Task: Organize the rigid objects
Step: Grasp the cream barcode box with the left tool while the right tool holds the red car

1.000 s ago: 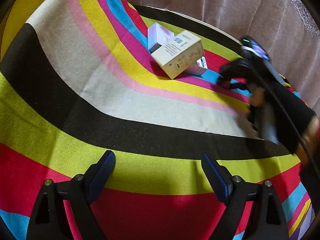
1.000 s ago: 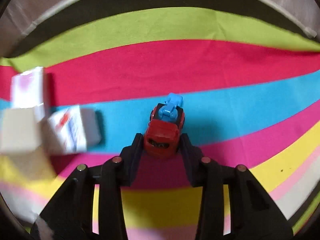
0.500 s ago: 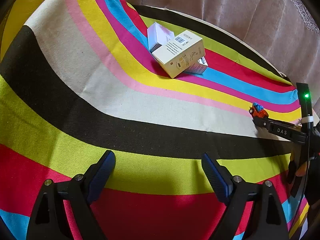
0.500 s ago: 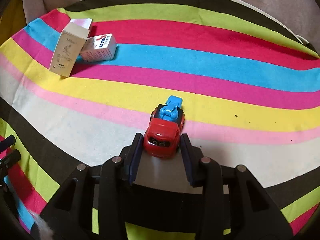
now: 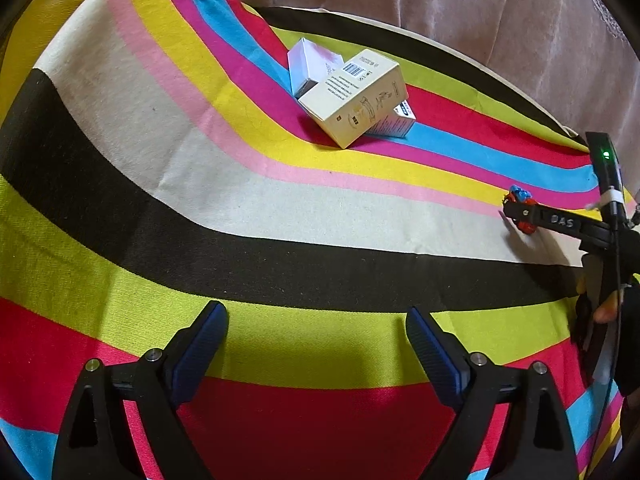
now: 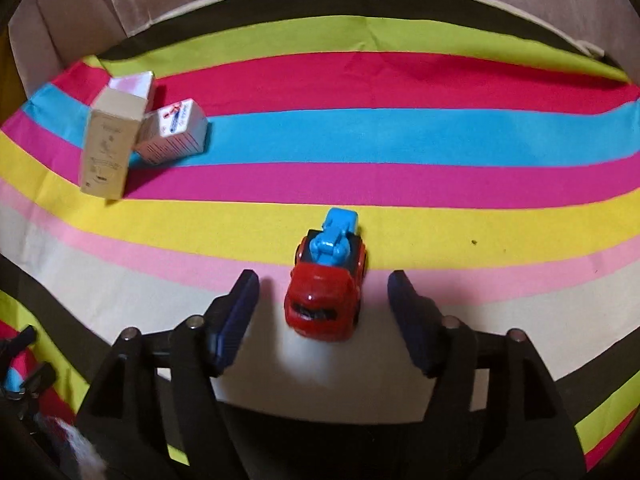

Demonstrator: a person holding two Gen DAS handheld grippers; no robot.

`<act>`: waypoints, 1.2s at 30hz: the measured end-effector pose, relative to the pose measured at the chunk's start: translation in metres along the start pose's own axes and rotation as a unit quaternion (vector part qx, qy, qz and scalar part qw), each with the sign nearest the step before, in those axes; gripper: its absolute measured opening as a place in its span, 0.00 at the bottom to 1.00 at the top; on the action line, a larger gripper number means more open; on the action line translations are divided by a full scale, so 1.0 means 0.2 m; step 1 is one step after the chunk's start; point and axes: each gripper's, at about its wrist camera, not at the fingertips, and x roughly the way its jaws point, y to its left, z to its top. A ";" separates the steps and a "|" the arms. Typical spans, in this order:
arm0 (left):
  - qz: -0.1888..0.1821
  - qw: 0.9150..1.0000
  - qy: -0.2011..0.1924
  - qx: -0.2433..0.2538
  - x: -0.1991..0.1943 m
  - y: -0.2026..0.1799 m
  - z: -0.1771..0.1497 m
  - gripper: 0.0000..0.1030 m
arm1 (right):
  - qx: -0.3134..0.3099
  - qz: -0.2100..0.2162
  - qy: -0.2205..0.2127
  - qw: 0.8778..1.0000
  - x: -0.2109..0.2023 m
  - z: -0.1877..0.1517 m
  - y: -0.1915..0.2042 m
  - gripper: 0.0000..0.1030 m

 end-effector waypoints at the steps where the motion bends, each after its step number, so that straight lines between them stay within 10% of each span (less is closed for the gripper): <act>1: 0.001 1.000 0.001 0.001 0.00 0.00 0.00 0.89 | -0.015 -0.016 0.000 1.000 0.01 -0.01 0.03 0.68; 3: 0.004 1.000 0.005 0.007 0.00 -0.01 0.00 0.91 | -0.024 -0.021 -0.006 0.999 -0.02 -0.02 0.04 0.39; 10: 0.064 0.994 0.045 0.071 0.14 -0.17 0.16 0.94 | 0.001 -0.020 -0.007 1.000 -0.04 -0.04 -0.03 0.40; 19: 0.161 0.978 -0.017 0.130 0.43 -0.20 0.77 0.94 | 0.001 -0.022 -0.007 1.000 -0.06 -0.04 -0.03 0.41; 23: 0.111 0.986 0.032 0.121 0.56 -0.16 0.84 0.93 | 0.004 -0.020 -0.007 1.000 -0.06 -0.04 -0.03 0.41; 27: 0.050 0.987 0.063 0.136 0.55 -0.19 0.72 0.06 | 0.005 -0.019 -0.007 1.000 -0.06 -0.04 -0.03 0.41; 36: 0.003 0.987 0.017 0.158 0.27 -0.18 0.55 0.04 | 0.004 -0.021 -0.007 1.000 -0.07 -0.05 -0.03 0.41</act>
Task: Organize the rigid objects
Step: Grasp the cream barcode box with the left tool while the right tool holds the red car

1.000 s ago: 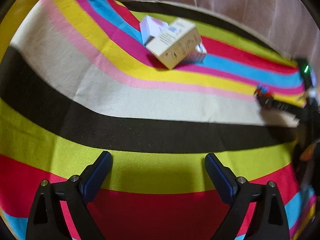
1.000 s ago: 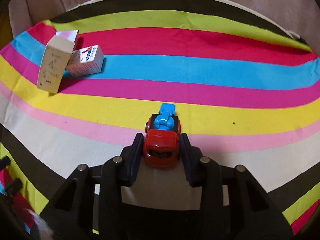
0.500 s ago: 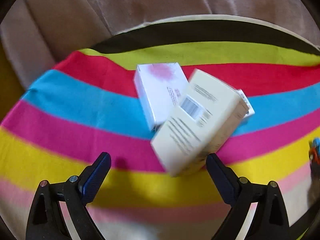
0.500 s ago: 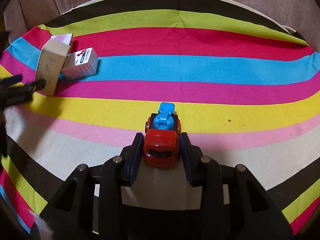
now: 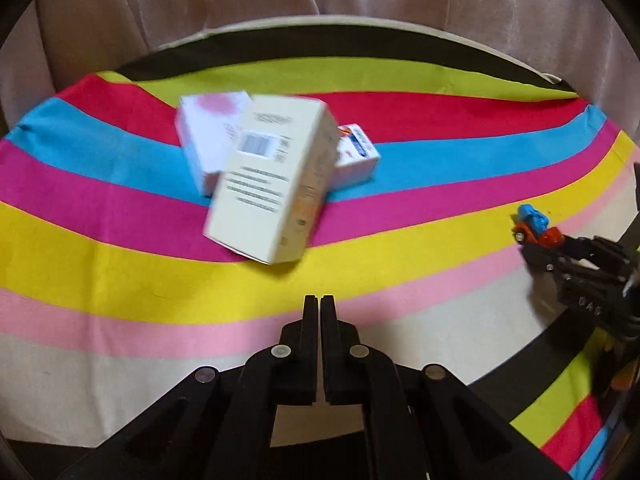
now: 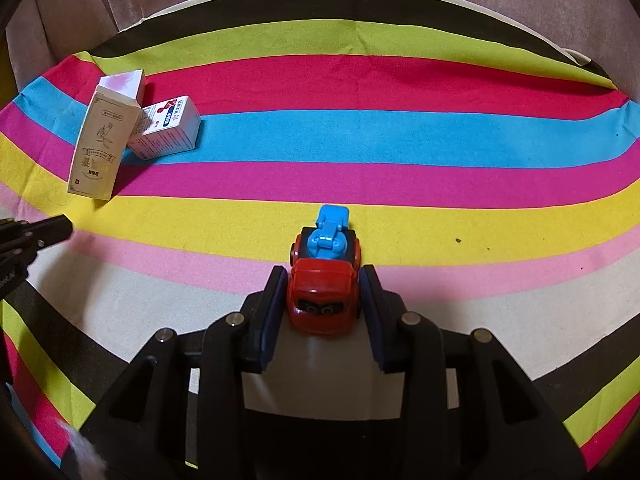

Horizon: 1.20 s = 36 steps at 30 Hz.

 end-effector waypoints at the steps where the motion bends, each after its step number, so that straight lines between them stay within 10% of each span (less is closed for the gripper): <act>1: 0.017 1.000 -0.005 0.002 0.01 0.03 0.01 0.05 | 0.000 0.000 0.000 1.000 0.00 0.00 0.00 0.41; 4: 0.057 0.998 -0.009 -0.010 0.05 0.11 0.06 0.14 | 0.000 0.000 0.000 1.000 0.00 0.00 0.00 0.41; 7: 0.032 0.999 0.011 -0.008 0.12 0.15 0.13 0.48 | 0.000 -0.001 0.000 1.000 0.00 0.00 0.00 0.41; 16: -0.085 0.996 -0.022 -0.024 0.05 0.18 0.23 0.73 | -0.001 -0.001 0.000 1.000 0.00 0.00 0.00 0.41; 30: -0.030 0.992 -0.011 -0.118 0.26 0.14 0.38 0.62 | 0.001 0.000 0.000 1.000 0.00 0.00 -0.01 0.41; 36: 0.015 0.999 -0.003 -0.042 0.02 -0.06 0.13 0.58 | 0.001 0.002 0.000 1.000 -0.01 -0.01 -0.02 0.41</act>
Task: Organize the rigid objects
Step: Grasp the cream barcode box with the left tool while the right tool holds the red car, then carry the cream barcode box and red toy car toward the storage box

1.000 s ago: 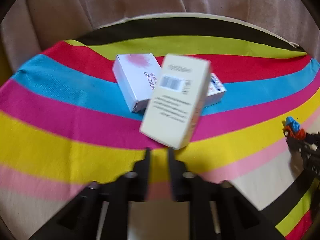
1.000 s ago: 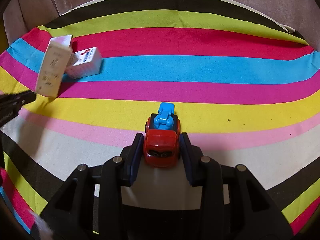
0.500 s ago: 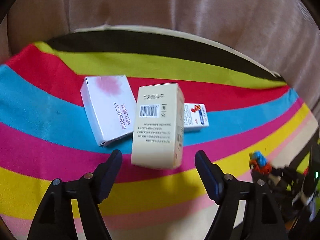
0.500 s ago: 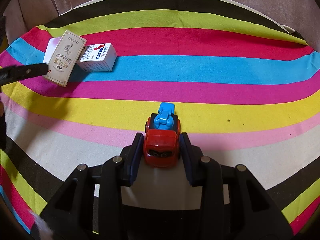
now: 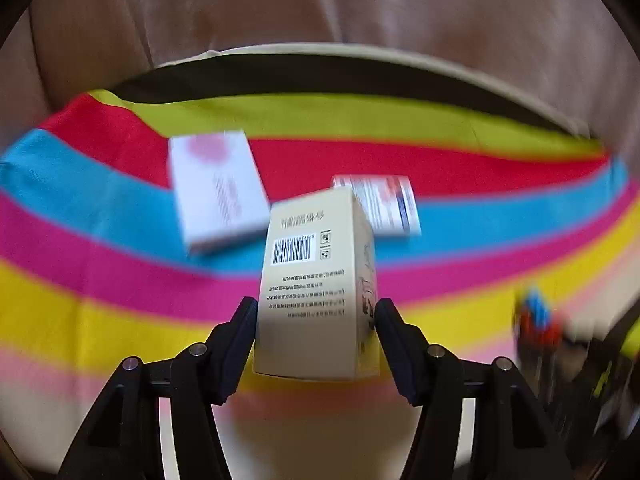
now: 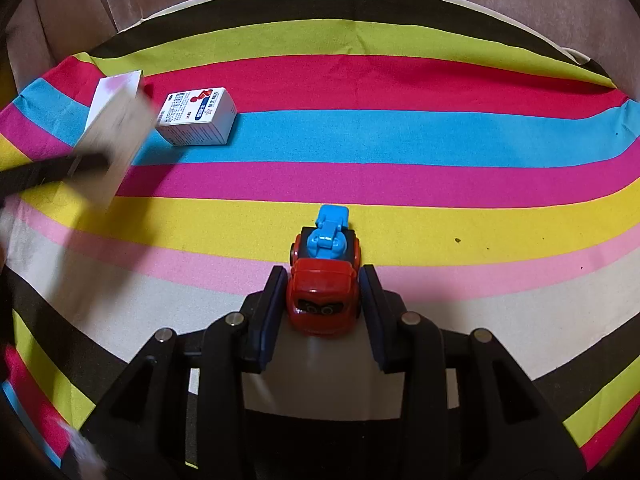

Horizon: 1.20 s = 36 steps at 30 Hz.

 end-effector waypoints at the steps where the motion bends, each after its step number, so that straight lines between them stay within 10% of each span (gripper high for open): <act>1: 0.013 1.000 0.007 0.020 -0.04 -0.03 -0.07 0.54 | 0.000 0.000 0.000 1.000 0.00 0.00 0.00 0.41; 7: 0.058 0.994 0.030 0.084 -0.23 -0.08 -0.36 0.53 | -0.002 -0.002 0.000 1.000 0.00 0.00 0.00 0.41; 16: 0.083 0.989 0.044 0.111 -0.03 -0.11 -0.31 0.60 | -0.005 -0.006 0.000 1.000 0.00 0.00 0.01 0.40; 36: 0.045 0.998 0.027 -0.042 -0.38 0.04 -0.72 0.53 | -0.021 -0.006 0.005 1.000 -0.02 -0.01 0.03 0.40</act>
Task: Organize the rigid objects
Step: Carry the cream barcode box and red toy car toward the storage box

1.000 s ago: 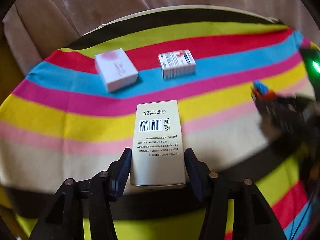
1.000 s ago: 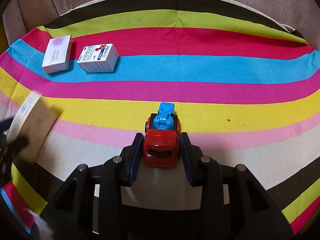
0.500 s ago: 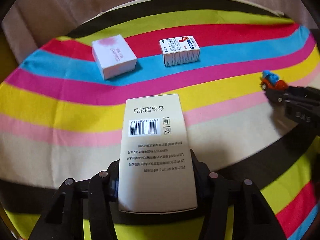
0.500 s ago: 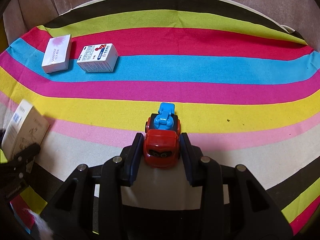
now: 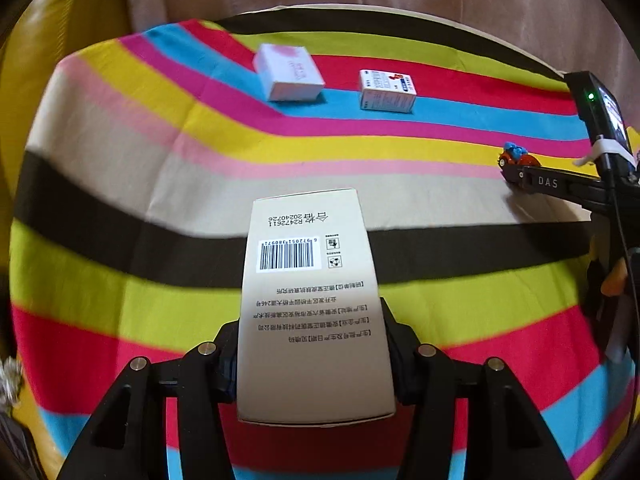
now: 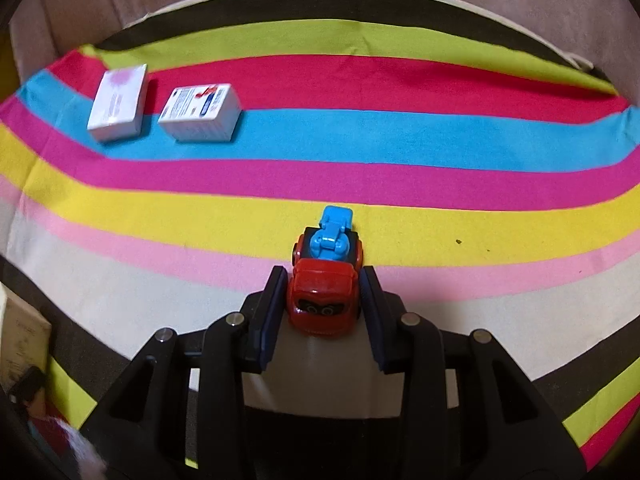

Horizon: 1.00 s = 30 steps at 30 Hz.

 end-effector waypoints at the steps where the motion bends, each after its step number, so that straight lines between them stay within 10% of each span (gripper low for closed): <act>1: 0.000 1.000 -0.001 -0.001 -0.02 0.02 -0.02 0.53 | 0.001 0.002 0.004 1.000 -0.02 -0.01 0.01 0.40; 15: -0.016 1.000 -0.021 -0.016 -0.20 0.09 -0.22 0.53 | -0.005 0.082 0.003 0.997 -0.61 -0.42 0.28 0.40; 30: -0.079 0.994 -0.045 0.066 -0.44 -0.27 -0.36 0.53 | 0.023 0.081 0.003 0.996 -1.08 -0.80 0.04 0.40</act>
